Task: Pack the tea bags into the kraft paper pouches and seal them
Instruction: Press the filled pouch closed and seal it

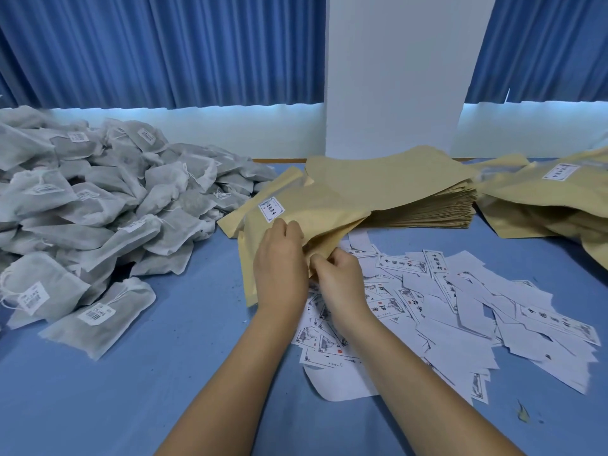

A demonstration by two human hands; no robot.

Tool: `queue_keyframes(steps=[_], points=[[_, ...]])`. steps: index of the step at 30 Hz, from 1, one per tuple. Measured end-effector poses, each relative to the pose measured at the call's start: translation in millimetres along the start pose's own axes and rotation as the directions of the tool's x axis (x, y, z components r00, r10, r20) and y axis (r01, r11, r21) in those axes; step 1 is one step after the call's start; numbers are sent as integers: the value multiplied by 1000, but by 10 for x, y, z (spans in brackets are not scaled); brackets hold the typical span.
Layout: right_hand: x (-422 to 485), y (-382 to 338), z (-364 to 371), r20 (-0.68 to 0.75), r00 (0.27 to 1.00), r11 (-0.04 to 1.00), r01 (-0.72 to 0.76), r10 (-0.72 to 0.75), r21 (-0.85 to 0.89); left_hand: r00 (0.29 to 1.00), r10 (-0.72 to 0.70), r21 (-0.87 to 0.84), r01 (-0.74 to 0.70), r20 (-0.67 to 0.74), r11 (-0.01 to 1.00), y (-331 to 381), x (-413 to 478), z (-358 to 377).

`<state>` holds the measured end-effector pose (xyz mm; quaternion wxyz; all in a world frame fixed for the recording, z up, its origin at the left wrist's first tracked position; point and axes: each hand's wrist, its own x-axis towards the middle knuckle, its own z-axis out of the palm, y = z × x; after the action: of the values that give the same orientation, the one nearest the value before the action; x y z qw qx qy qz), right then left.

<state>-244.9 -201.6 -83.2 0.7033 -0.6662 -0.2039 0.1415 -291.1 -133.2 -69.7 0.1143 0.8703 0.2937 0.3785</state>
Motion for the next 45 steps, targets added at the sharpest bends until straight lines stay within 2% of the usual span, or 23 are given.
queue_keyframes(steps=[3, 5, 8, 9, 13, 16, 19, 22, 24, 26, 29, 32, 33, 34, 35, 36, 37, 39, 40, 41, 42, 44, 45], points=[[-16, 29, 40, 37, 999, 1000, 9, -8, -20, 998, -58, 51, 57, 29, 997, -48, 23, -7], [-13, 22, 44, 36, 999, 999, -28, 27, 29, 999, 0, 26, -1, 49, 1000, -92, 24, -10], [5, 10, -8, 67, 992, 957, -120, 106, 264, 988, 128, -65, -122, 89, 990, -124, -36, 0], [24, 13, -39, 58, 992, 953, -124, 112, 277, 982, 160, -103, -150, 101, 983, -125, -70, 10], [102, 17, -160, -69, 987, 974, -129, 144, 184, 959, 266, -179, -246, 97, 953, -60, -150, 45], [127, 22, -200, -85, 983, 972, -145, 163, 183, 945, 317, -135, -305, 77, 943, -23, -175, 63], [137, 8, -169, -60, 991, 985, -112, 121, 131, 967, 251, -87, -246, 47, 965, -23, -168, 42], [128, -30, -140, -9, 995, 941, -94, 102, 326, 974, 216, -90, -221, -65, 971, -48, -145, 8], [116, -46, -150, 30, 992, 896, -122, 121, 426, 970, 234, -86, -240, -70, 967, -33, -159, 1], [121, -44, -172, -33, 988, 910, -126, 152, 396, 960, 279, -24, -280, -31, 960, 6, -197, 10], [162, -47, -279, -212, 960, 944, -113, 184, 310, 910, 414, 45, -413, -18, 910, 119, -273, 39], [222, -75, -427, -206, 950, 936, -164, 235, 312, 840, 540, -98, -543, -51, 834, 218, -391, 100], [238, -89, -466, -184, 950, 936, -189, 250, 298, 869, 495, -232, -480, 8, 846, 259, -458, 112], [251, -102, -494, -167, 951, 935, -206, 261, 288, 915, 378, -403, -296, 140, 866, 301, -503, 116], [265, -111, -511, -158, 950, 931, -216, 270, 294, 921, 237, -561, -25, 309, 827, 331, -533, 128], [263, -125, -512, -146, 949, 919, -218, 278, 329, 868, 116, -649, 266, 484, 713, 356, -546, 143], [256, -133, -501, -126, 950, 901, -221, 285, 374, 788, 47, -669, 488, 614, 561, 384, -536, 156], [229, -149, -451, -60, 952, 874, -248, 299, 418, 701, -41, -688, 708, 712, 163, 408, -475, 209], [213, -155, -420, -16, 953, 863, -266, 301, 431, 695, -116, -704, 707, 709, -69, 389, -419, 216], [200, -157, -387, 31, 954, 845, -278, 297, 457, 698, -206, -727, 638, 685, -255, 338, -363, 220], [188, -157, -361, 70, 955, 826, -285, 289, 486, 703, -283, -749, 542, 653, -382, 271, -314, 217], [189, -136, -328, 110, 954, 817, -295, 278, 496, 710, -367, -773, 401, 601, -492, 108, -254, 207], [188, -130, -318, 121, 954, 819, -297, 274, 491, 710, -390, -789, 389, 586, -476, 44, -237, 219]])
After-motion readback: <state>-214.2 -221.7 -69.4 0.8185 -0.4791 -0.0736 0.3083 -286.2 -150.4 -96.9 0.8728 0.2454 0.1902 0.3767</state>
